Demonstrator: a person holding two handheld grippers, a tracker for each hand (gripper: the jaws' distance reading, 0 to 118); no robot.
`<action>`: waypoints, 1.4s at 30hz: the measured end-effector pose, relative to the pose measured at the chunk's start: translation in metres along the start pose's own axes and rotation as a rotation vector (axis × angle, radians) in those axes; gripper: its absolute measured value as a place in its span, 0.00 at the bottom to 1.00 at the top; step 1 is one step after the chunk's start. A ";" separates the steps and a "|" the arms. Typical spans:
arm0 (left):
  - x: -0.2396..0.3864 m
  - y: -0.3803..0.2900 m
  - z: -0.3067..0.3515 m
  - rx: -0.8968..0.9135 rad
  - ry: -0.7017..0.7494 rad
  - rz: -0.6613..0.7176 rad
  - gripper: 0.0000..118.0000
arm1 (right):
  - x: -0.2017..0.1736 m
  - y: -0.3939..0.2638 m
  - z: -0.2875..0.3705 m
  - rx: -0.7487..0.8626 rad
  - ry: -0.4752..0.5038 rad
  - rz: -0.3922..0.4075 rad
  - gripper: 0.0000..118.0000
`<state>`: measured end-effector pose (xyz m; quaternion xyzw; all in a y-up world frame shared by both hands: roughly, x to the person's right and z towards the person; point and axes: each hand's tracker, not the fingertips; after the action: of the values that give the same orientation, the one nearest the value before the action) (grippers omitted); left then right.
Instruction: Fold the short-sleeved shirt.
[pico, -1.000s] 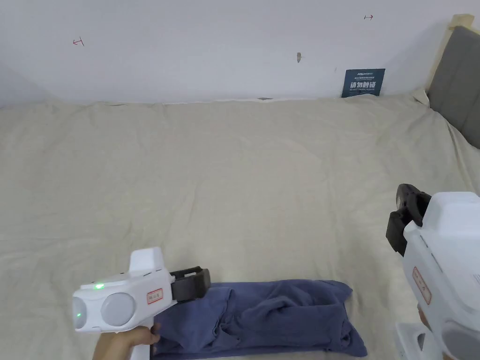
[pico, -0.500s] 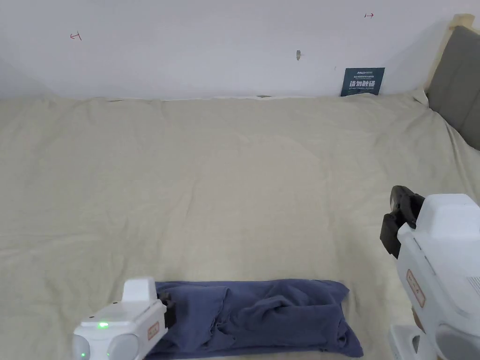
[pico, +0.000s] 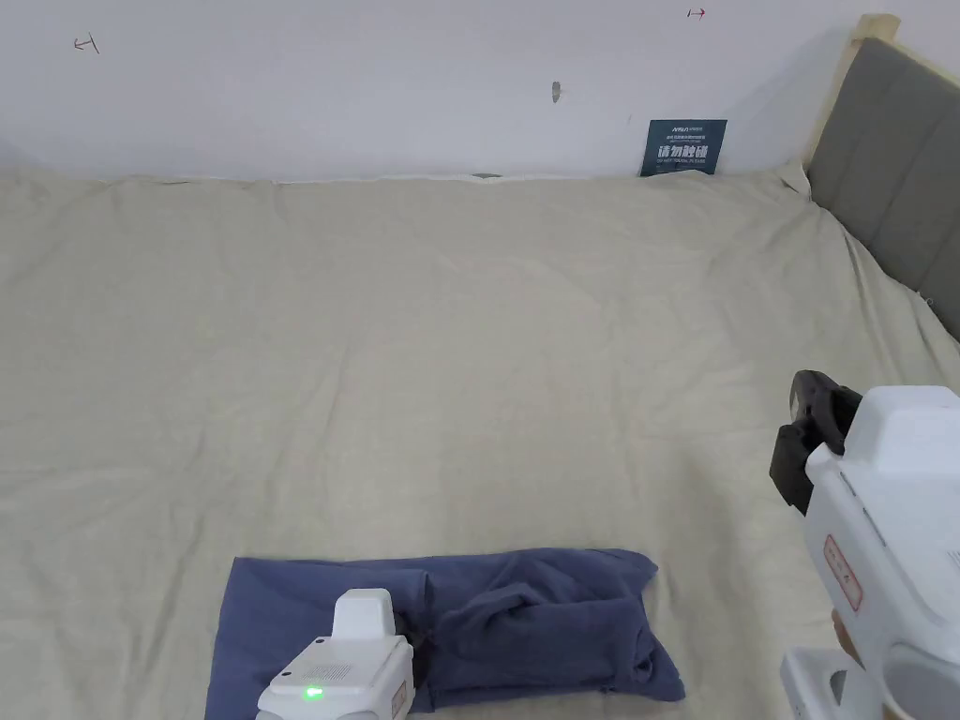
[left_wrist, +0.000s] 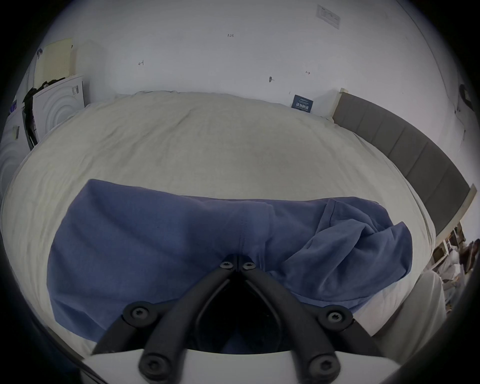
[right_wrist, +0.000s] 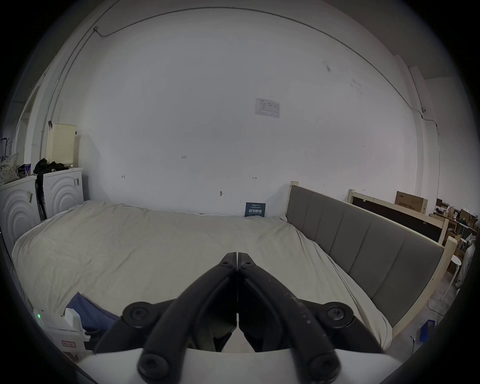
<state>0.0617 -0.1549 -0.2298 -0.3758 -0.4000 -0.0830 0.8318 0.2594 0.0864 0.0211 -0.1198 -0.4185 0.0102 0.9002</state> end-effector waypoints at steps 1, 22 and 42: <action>-0.001 0.003 0.002 -0.009 -0.003 -0.004 0.00 | 0.000 0.000 0.000 -0.001 0.000 -0.001 0.02; -0.208 0.066 0.062 -0.219 -0.287 0.419 0.98 | -0.043 0.008 -0.005 0.003 0.094 0.014 0.02; -0.218 0.044 0.005 -0.265 -0.298 0.359 0.12 | -0.049 0.003 -0.020 -0.049 0.081 0.043 0.02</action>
<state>-0.0677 -0.1559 -0.4113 -0.5542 -0.4308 0.0704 0.7087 0.2433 0.0797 -0.0287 -0.1513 -0.3790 0.0146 0.9128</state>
